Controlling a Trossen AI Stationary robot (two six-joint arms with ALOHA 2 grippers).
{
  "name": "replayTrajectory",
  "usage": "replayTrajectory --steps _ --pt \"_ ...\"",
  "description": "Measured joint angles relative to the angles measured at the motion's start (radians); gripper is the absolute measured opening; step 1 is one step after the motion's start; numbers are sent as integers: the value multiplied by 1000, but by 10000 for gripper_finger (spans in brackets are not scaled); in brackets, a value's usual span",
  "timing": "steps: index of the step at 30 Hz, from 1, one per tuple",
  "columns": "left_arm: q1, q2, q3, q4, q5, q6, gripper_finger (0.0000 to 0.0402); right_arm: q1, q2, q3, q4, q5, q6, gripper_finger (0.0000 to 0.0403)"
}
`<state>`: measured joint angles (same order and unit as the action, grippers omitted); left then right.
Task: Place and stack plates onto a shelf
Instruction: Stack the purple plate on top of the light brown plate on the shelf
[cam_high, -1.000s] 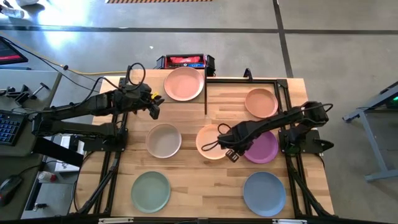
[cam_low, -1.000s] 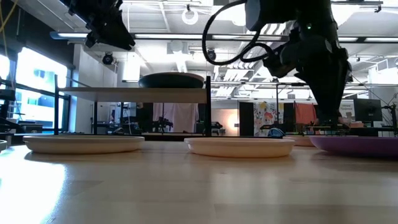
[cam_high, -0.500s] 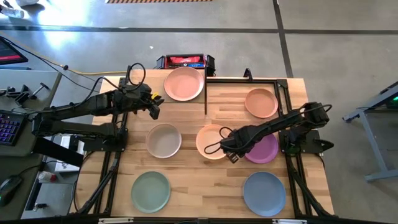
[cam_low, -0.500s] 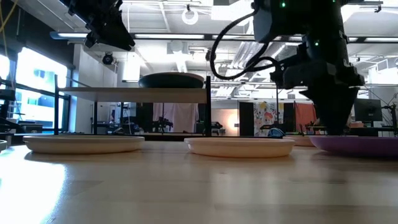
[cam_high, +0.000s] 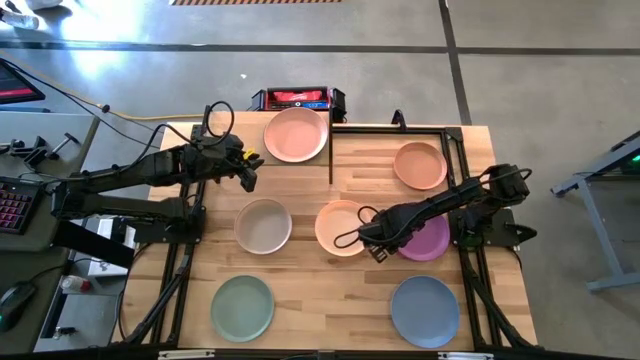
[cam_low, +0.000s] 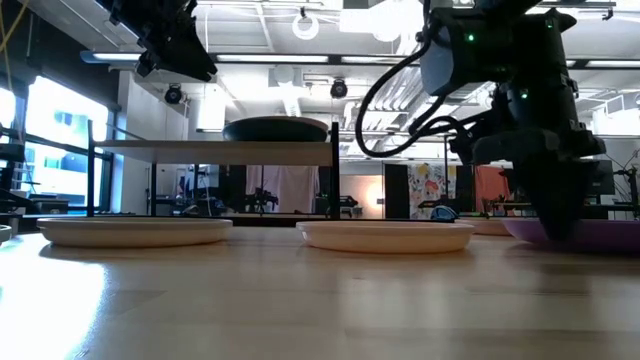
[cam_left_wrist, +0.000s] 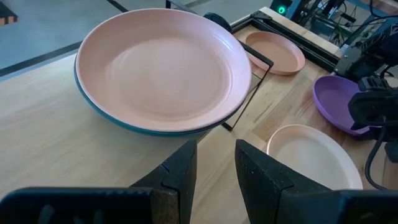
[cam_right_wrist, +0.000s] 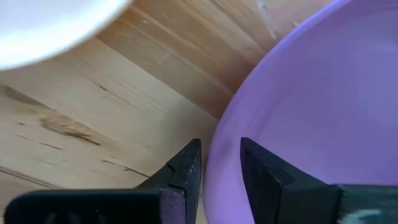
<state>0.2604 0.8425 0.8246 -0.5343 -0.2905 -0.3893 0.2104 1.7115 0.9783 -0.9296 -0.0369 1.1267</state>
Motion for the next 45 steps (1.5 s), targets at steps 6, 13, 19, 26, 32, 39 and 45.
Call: replayTrajectory --steps 6,13,19,26,32,39,45 --pt "0 0 0 0 0 0 97 0 0 0 5 -24 0 29" --pt "0 0 0 0 0 0 97 -1 0 6 -6 -64 -7 6" --pt "0 0 0 0 0 0 97 0 0 101 -108 -51 -77 1" --pt "0 0 0 0 0 0 97 -3 0 295 -275 49 -149 0" --pt "0 0 0 0 0 0 97 -21 0 453 -398 135 -187 0" --pt "0 0 0 0 0 0 97 -68 0 618 -452 237 -288 0" --pt "0 0 0 -1 0 0 97 -129 0 765 -450 360 -436 0"
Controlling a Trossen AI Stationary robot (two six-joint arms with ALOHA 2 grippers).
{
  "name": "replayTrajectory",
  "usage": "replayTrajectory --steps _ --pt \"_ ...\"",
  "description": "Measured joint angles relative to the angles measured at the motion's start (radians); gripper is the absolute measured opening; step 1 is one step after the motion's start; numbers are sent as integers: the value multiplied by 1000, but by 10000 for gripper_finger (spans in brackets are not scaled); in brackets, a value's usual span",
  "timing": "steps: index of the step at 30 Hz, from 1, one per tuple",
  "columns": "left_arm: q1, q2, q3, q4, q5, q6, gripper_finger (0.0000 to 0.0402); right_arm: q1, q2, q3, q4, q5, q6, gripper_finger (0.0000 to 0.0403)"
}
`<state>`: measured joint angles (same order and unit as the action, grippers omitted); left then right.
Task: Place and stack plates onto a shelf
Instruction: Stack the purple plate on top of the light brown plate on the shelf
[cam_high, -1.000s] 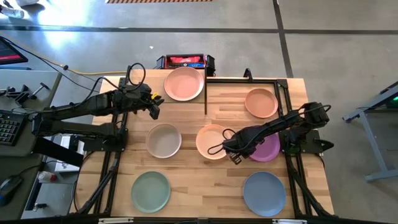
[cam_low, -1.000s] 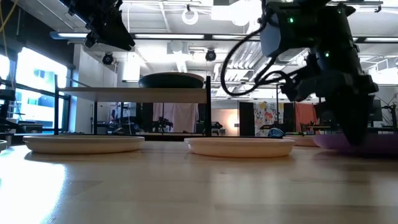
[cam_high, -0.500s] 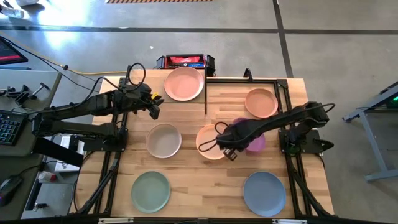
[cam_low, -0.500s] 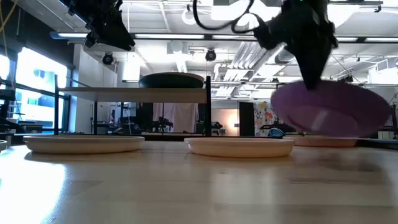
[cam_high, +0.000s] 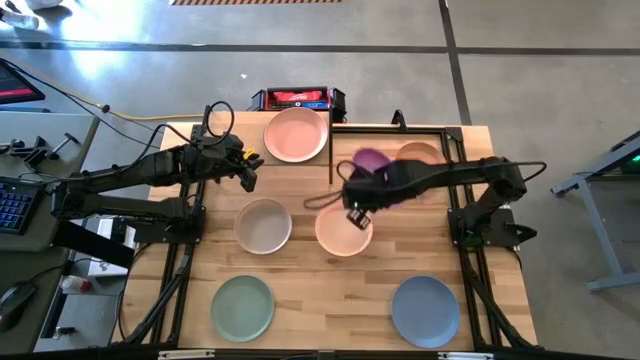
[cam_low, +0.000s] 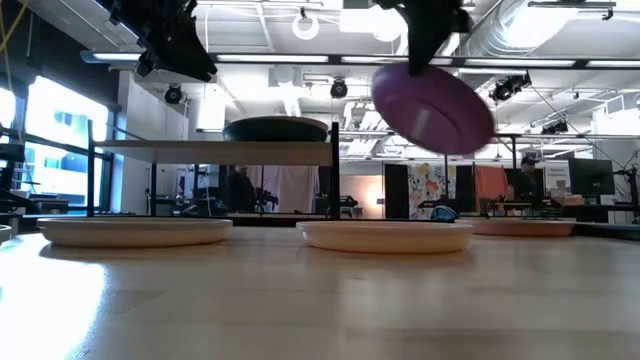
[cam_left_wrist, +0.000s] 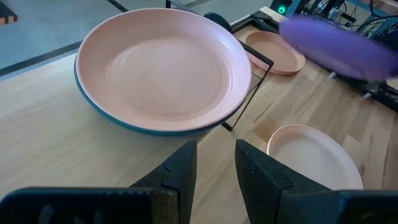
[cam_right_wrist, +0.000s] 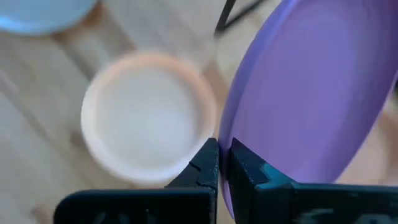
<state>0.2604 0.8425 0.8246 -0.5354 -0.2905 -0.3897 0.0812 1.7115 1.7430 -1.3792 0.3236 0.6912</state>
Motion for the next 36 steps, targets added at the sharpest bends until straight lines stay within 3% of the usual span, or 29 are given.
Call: replayTrajectory --steps 5,11,27,36 --pt "0 0 0 0 0 -1 97 -76 0 104 34 86 -193 0" --pt "0 0 0 0 -4 -2 97 -189 0 159 198 80 -502 0" --pt "1 0 0 2 -47 -54 97 -400 65 160 662 -280 -1228 0" --pt "1 0 0 2 -69 -53 97 -422 134 160 701 -330 -1553 0"
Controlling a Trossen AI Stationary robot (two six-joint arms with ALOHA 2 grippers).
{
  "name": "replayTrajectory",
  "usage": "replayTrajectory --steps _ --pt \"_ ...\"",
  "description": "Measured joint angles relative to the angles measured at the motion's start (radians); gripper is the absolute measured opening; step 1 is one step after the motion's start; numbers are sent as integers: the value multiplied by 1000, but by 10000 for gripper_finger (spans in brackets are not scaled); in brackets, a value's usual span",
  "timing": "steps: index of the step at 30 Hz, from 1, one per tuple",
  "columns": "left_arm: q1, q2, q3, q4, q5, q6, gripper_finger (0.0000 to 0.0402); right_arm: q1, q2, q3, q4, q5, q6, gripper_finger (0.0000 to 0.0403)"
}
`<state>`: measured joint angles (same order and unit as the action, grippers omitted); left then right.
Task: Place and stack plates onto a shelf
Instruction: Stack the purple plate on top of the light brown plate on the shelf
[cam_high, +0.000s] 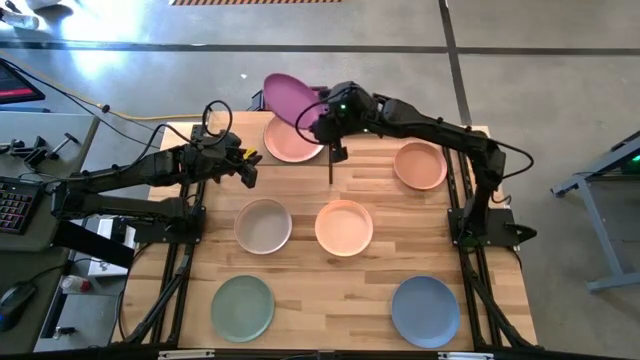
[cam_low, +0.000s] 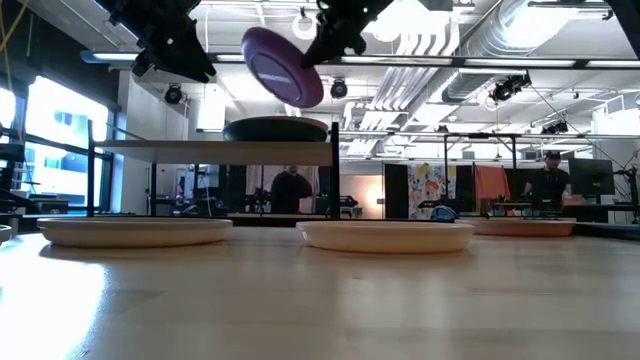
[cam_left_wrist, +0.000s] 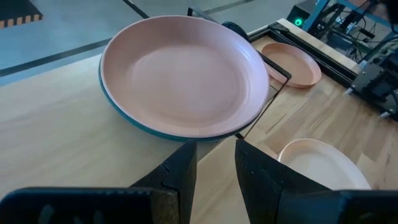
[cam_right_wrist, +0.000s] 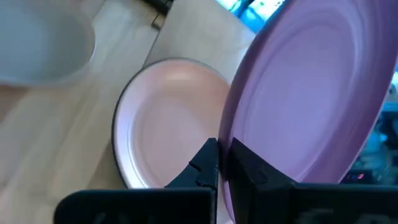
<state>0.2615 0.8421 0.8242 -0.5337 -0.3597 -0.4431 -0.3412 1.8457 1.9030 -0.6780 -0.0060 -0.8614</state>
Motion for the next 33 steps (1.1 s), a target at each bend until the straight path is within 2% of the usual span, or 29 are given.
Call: replayTrajectory --steps 5,13,20,27,33 --pt "0 0 0 0 -17 0 97 1 38 0 -15 -3 -143 0" --pt "0 0 0 -1 -51 1 97 1 53 0 -104 -4 -239 0" --pt "0 0 0 -1 -73 1 97 1 60 0 -157 -40 -273 0" --pt "0 0 0 3 -75 -1 97 0 87 0 -170 -26 -303 0" --pt "0 0 0 8 -77 -1 97 -3 97 -2 -181 27 -326 0"
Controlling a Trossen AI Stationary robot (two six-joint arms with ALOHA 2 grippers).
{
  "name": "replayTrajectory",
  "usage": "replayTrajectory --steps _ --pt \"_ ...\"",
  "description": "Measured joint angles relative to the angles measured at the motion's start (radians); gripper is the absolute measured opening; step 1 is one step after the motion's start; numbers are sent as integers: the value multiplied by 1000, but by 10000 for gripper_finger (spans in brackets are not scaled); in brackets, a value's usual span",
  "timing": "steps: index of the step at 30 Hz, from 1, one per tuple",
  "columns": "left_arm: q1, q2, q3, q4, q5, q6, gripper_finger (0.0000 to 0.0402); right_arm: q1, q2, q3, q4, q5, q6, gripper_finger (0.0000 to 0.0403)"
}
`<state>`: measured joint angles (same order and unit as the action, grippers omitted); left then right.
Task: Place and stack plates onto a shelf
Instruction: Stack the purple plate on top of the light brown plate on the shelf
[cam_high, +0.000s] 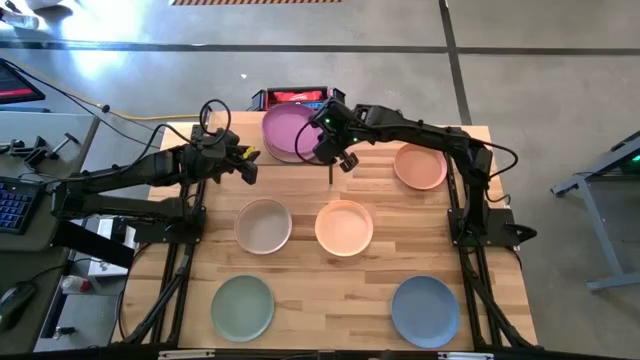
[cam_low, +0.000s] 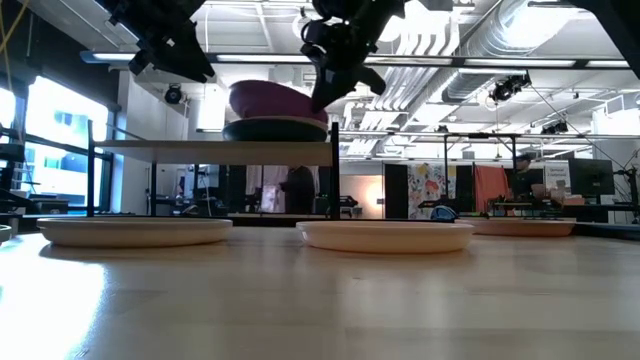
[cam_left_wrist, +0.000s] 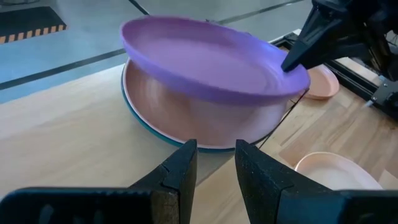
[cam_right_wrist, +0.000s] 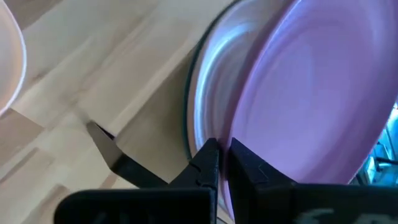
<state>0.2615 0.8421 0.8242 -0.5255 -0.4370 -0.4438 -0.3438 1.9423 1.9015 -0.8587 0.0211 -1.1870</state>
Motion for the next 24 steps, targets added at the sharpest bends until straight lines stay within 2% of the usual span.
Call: replayTrajectory --steps 11,16,24 --pt "0 0 0 0 -1 -18 97 -10 0 0 2 4 28 0" --pt "0 0 0 0 2 -18 97 -10 0 0 2 65 53 0" --pt "0 0 0 0 5 -17 97 -12 0 0 3 73 64 0"
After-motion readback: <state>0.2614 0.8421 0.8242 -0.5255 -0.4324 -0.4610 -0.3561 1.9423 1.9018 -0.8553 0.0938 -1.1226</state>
